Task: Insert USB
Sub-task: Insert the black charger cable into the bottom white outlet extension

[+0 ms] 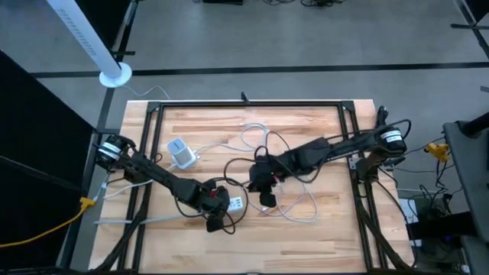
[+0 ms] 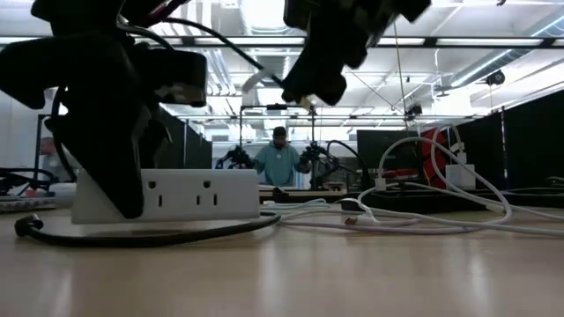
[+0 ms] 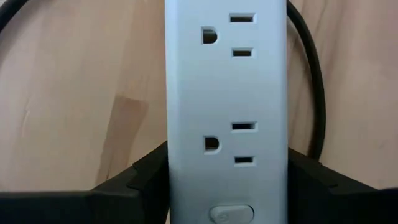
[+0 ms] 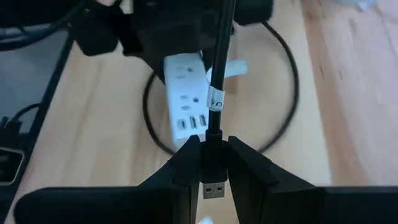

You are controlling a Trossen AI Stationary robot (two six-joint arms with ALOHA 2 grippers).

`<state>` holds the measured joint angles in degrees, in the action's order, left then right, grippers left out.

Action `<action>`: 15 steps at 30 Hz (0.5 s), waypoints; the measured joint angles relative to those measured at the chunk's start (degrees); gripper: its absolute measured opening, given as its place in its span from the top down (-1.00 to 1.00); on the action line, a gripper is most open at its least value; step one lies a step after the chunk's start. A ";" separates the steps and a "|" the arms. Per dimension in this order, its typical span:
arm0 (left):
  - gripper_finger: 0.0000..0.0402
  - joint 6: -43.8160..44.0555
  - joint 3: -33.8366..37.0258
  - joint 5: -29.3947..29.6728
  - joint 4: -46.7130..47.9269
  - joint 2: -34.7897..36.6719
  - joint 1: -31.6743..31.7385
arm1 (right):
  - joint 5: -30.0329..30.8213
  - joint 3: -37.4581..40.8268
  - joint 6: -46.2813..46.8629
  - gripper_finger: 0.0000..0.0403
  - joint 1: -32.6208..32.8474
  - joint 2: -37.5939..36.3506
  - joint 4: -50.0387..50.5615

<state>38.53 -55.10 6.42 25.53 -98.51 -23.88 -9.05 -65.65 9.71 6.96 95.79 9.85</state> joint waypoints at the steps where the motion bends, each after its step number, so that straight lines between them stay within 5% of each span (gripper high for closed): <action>1: -0.03 0.29 -0.17 0.02 0.17 0.10 0.00 | 0.12 1.78 -0.18 0.74 0.23 0.00 -3.59; 9: -0.03 1.57 -1.24 0.06 -0.73 0.25 0.37 | 1.80 10.40 -2.79 0.74 1.74 2.26 -20.81; 15: -0.03 1.92 -1.77 -0.35 -0.47 0.16 1.04 | 3.56 11.07 -8.68 0.74 2.22 5.26 -20.58</action>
<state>40.44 -56.87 6.07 25.06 -98.35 -22.84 -5.49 -54.57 1.04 9.18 101.05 -10.73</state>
